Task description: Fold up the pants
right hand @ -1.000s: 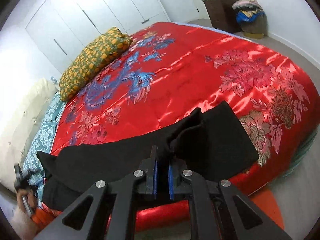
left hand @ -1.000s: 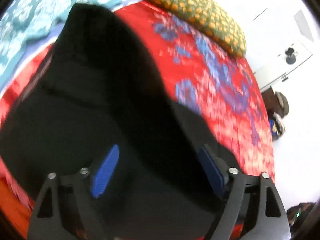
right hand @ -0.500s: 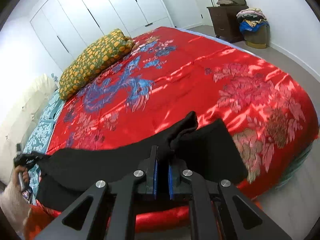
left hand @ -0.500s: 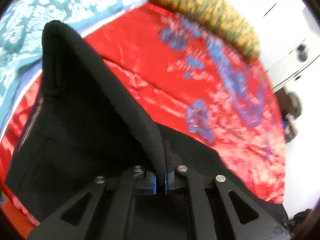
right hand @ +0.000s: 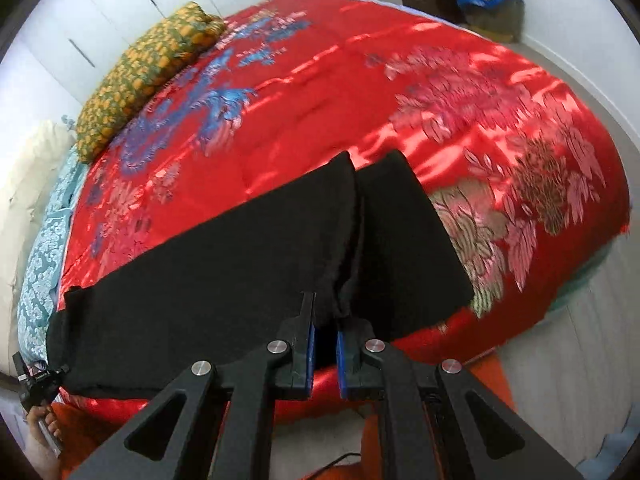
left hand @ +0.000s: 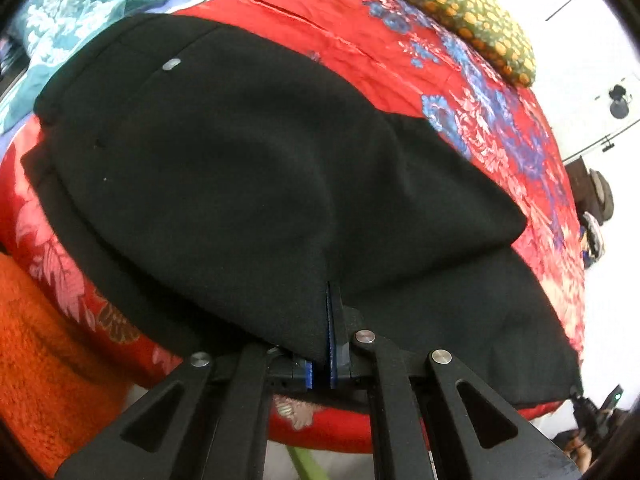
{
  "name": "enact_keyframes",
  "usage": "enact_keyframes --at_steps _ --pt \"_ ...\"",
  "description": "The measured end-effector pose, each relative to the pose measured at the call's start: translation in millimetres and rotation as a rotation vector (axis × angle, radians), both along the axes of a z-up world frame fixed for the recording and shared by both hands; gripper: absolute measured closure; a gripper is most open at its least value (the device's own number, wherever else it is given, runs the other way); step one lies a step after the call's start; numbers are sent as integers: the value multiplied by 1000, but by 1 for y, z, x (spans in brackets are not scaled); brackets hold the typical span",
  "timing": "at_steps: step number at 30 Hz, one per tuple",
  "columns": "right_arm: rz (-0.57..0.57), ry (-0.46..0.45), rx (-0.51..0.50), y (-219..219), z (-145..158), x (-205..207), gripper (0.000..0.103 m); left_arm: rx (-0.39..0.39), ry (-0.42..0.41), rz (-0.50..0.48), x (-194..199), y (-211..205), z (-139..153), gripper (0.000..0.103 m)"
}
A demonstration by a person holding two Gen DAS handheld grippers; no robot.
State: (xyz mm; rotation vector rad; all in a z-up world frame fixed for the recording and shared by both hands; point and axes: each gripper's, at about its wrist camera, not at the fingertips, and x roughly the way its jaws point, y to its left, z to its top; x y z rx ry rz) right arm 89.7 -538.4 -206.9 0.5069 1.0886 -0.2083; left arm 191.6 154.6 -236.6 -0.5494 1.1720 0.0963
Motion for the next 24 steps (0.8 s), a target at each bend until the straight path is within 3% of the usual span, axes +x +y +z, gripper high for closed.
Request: enact_keyframes --at_steps 5,8,14,19,24 --pt "34 -62 -63 -2 21 14 94 -78 -65 46 12 10 22 99" --pt "90 -63 -150 3 34 16 95 -51 -69 15 8 7 25 99" --pt "75 58 -148 -13 -7 9 95 -38 27 -17 -1 -6 -9 99" --pt "75 39 -177 -14 0 7 95 1 10 -61 0 -18 -3 99" --pt "45 100 -174 -21 -9 6 95 20 30 -92 -1 -25 -9 99"
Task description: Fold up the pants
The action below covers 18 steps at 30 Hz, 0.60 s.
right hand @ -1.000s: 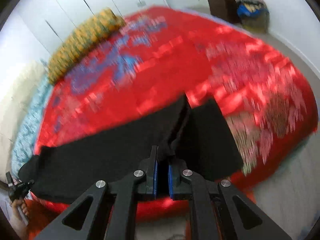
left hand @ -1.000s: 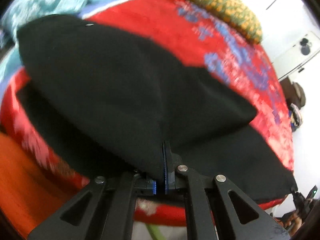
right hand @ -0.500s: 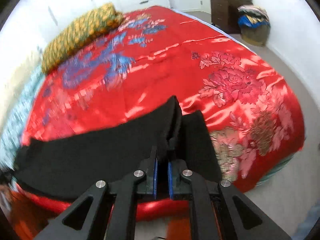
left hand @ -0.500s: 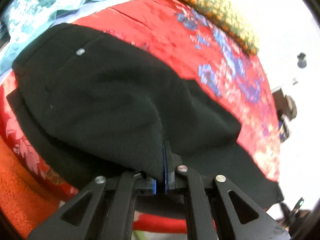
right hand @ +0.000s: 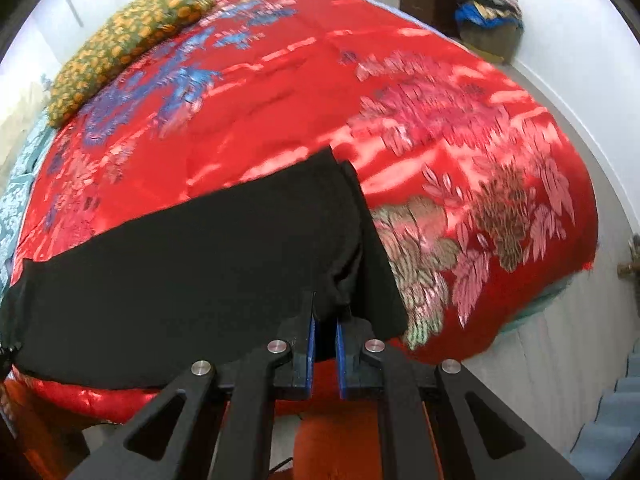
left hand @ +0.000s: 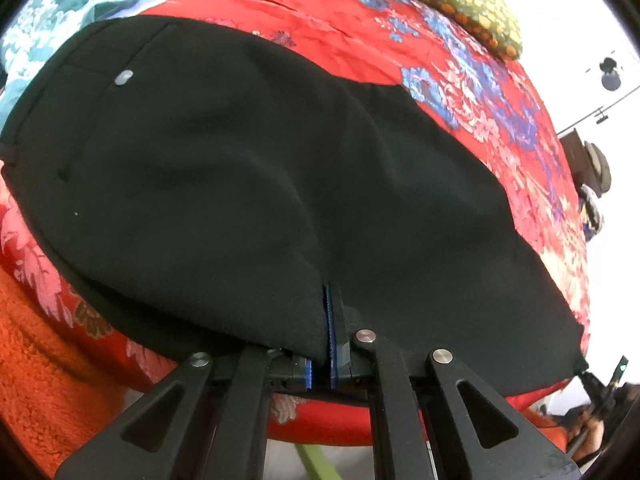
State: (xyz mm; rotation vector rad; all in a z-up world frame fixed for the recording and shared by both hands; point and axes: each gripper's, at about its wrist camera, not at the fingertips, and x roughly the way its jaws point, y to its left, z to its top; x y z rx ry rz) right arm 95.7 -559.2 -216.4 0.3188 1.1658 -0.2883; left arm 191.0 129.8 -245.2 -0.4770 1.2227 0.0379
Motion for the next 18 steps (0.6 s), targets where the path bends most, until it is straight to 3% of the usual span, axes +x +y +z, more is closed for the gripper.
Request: enact_keyframes --at_steps 18 --pt "-9 96 -14 0 -19 2 95 73 19 -58 -4 -7 -6 99"
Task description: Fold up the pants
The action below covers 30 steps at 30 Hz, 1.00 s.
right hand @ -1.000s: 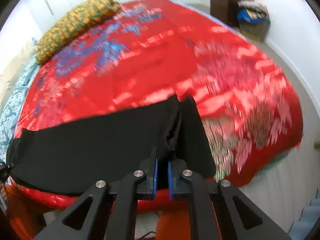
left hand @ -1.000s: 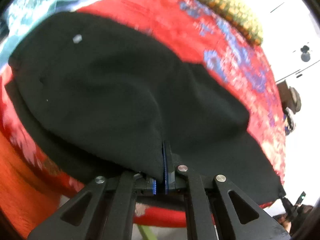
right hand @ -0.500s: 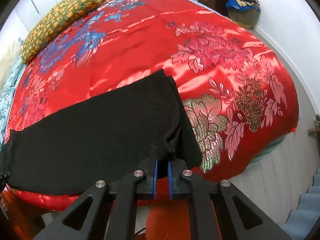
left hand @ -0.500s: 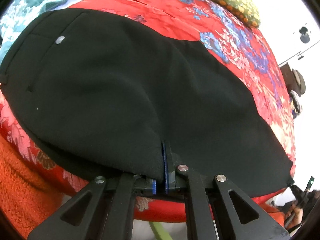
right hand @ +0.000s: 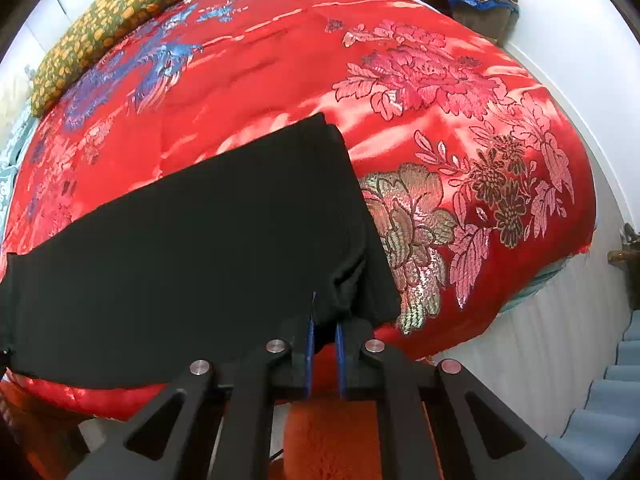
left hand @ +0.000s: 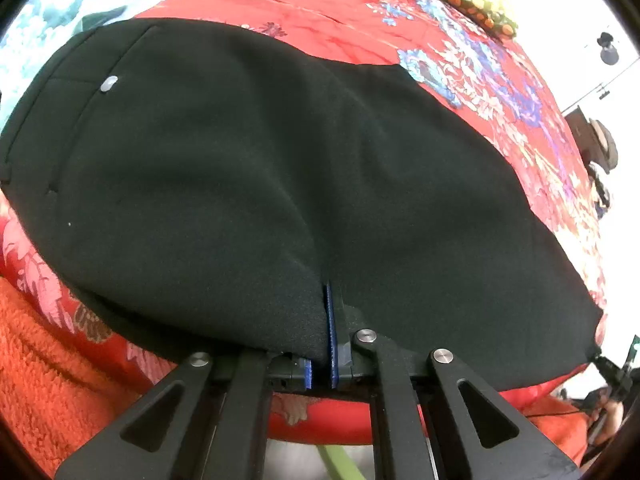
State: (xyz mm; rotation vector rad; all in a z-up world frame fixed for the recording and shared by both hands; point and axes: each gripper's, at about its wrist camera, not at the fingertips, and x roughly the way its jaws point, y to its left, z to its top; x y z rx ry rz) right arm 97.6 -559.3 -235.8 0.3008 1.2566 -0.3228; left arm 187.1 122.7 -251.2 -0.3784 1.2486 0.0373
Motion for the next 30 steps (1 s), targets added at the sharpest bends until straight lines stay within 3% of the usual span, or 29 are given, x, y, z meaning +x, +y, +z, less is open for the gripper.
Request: enact_keyframes --at_steps 5,12,13,15,16,19,21,23,24,25,26,30 --pt "8 8 -26 4 0 3 95 34 3 -18 -3 -5 3 98" --pt "16 16 -41 7 0 4 94 8 37 -25 -4 0 4 90" --pt "17 12 -33 7 0 4 91 -5 53 -22 -5 2 4 82" --pt "9 1 6 3 1 1 73 -36 88 -1 -14 11 12 66" --pt "0 -13 25 0 3 -2 54 -27 97 8 -20 15 17 55" --pt "-33 -79 39 -4 23 -17 34 -15 110 45 -46 30 35 50" --pt "-45 -111 1 -5 38 -29 33 -32 76 89 -64 43 54 50" --pt "-53 -125 -116 0 57 -38 33 -9 12 111 -68 49 71 50" --pt "-45 -134 -157 4 64 -39 33 15 -43 107 -63 49 84 47" --pt "-29 -155 -190 12 73 -38 32 29 -77 94 -56 46 90 38" --pt "-15 -173 -196 17 79 -35 30 49 -112 65 -44 39 95 26" --pt "84 -243 -92 71 83 -2 23 122 -166 -92 8 1 72 21"
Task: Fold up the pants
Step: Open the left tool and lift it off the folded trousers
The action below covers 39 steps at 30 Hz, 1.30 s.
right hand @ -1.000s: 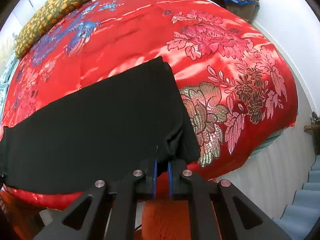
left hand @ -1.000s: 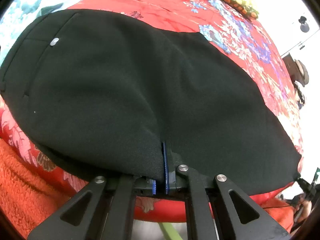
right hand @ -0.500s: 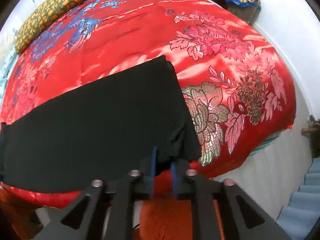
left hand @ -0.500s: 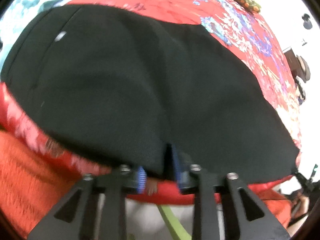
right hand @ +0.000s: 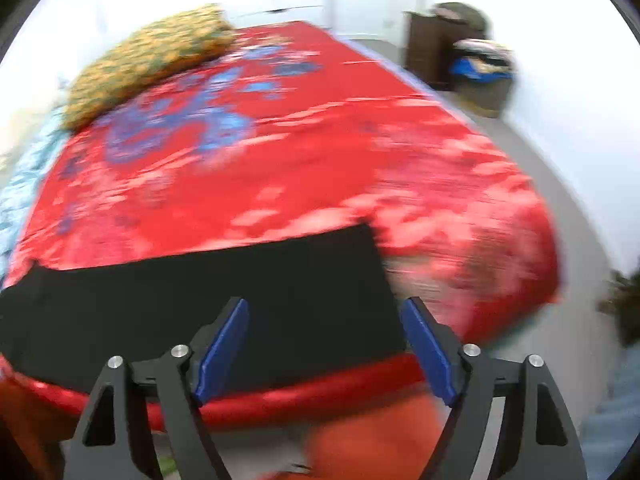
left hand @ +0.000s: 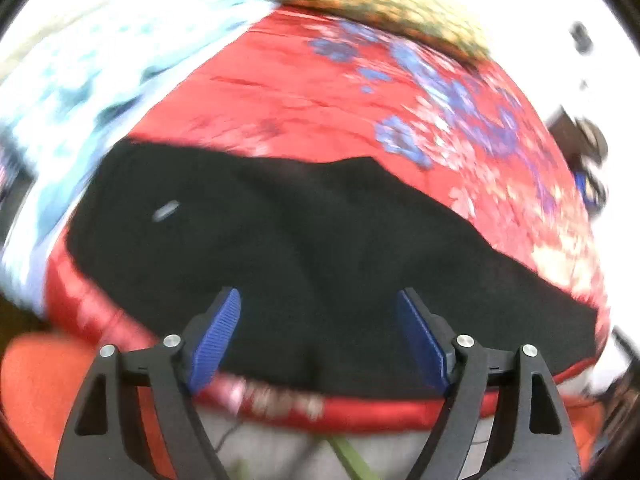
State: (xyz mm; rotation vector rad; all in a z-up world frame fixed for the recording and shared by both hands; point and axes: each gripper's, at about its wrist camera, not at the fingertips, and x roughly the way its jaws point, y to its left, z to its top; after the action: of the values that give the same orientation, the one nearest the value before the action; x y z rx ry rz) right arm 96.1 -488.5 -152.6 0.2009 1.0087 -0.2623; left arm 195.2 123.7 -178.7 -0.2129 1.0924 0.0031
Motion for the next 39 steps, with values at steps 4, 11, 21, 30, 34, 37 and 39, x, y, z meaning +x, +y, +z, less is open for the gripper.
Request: enact_keyframes --at_steps 4,11,21,30,34,37,39 --pt "155 16 114 72 -33 32 23 91 148 -44 13 -17 -52 44" --pt "239 98 48 120 -91 32 14 199 215 -88 -28 -15 -62 50" --pt "213 86 38 119 -101 23 0 214 83 -45 -47 -22 -22 32" --pt "221 45 35 119 -103 21 0 196 -64 -69 4 -56 -27 12" --pt "202 26 1 109 -87 16 0 292 -48 -79 -5 -69 -56 12" --pt "151 -66 74 73 -64 6 0 287 -9 -69 -11 -64 -66 12" --pt "115 -102 125 39 -51 6 0 266 -10 -51 -11 -60 -65 12"
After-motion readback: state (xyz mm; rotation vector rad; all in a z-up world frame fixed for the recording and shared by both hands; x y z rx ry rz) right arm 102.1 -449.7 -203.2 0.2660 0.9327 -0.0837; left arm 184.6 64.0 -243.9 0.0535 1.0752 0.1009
